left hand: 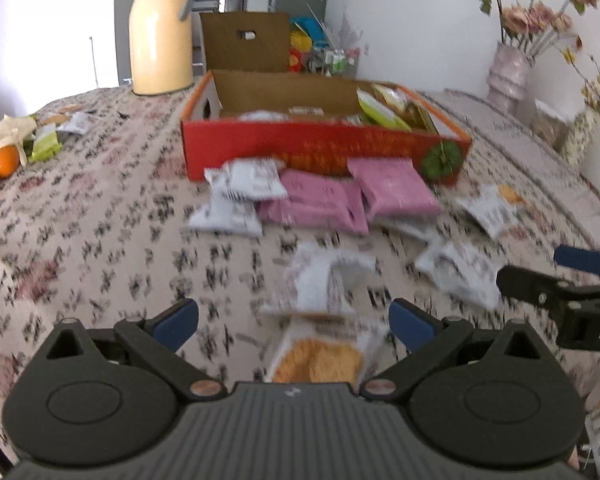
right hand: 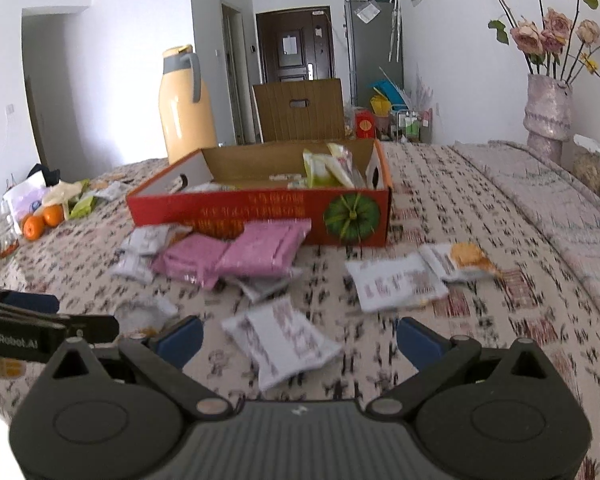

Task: Organize snacks
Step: 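Move the left tool to the pile and grasp a brown cake packet, then grasp a white wrapped pastry with the right tool while the left tool holds the cake packet, then lower the cake packet and white pastry into the box and open both tools, then move both tools back from the box toward the remaining snacks, then grasp the white cracker packet with the right tool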

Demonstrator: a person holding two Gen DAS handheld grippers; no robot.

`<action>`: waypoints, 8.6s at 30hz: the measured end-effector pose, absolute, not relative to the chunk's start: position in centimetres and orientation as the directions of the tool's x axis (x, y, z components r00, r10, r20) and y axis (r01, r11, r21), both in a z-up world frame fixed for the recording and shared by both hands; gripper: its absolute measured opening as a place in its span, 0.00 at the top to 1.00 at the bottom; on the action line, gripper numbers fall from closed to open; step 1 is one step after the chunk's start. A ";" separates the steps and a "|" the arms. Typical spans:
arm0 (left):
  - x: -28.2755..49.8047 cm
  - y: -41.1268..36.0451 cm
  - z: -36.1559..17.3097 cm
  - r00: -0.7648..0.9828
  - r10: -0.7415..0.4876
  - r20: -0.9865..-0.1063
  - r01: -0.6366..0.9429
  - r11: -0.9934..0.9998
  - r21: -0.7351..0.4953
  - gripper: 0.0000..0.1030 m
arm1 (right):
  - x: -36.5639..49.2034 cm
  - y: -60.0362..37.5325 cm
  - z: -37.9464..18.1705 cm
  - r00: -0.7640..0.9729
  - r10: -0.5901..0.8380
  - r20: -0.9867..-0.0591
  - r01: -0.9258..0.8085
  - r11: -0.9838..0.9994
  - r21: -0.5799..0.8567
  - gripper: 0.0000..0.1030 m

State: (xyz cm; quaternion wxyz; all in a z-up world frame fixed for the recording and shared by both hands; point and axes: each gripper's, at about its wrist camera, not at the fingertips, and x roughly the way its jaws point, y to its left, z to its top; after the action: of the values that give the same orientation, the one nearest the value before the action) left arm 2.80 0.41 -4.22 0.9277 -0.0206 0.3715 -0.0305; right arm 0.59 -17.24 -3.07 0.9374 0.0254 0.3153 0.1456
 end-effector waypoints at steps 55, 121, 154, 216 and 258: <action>2.6 0.5 -1.2 0.835 -0.059 -0.547 0.041 0.998 -0.046 0.61 | 5.5 -13.8 -6.7 0.703 0.278 -0.655 -0.323 0.945 0.055 0.08; 21.9 3.5 0.9 0.877 -0.016 -0.480 -0.028 0.996 -0.085 0.61 | 20.8 -9.9 -1.0 0.826 0.369 -0.426 -0.351 0.928 0.123 0.61; 19.9 4.0 2.4 0.910 0.049 -0.412 -0.107 0.987 -0.119 0.00 | 19.8 -10.5 -1.3 0.859 0.300 -0.415 -0.285 0.953 0.099 0.00; 9.9 1.6 -5.5 0.824 -0.082 -0.560 -0.010 0.987 -0.159 0.00 | 11.5 -25.5 -5.2 0.804 0.039 -0.593 -0.038 0.999 0.015 0.00; 10.1 1.8 -5.7 0.816 -0.087 -0.572 -0.016 0.985 -0.173 0.00 | 14.7 -26.1 -7.5 0.777 0.076 -0.625 -0.060 0.997 0.047 0.55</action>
State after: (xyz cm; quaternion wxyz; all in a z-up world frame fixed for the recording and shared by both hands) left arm 10.10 1.75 -5.74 0.9490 -0.0849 0.3031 -0.0189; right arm 14.75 -26.13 -7.47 0.9425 0.0120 0.3321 0.0362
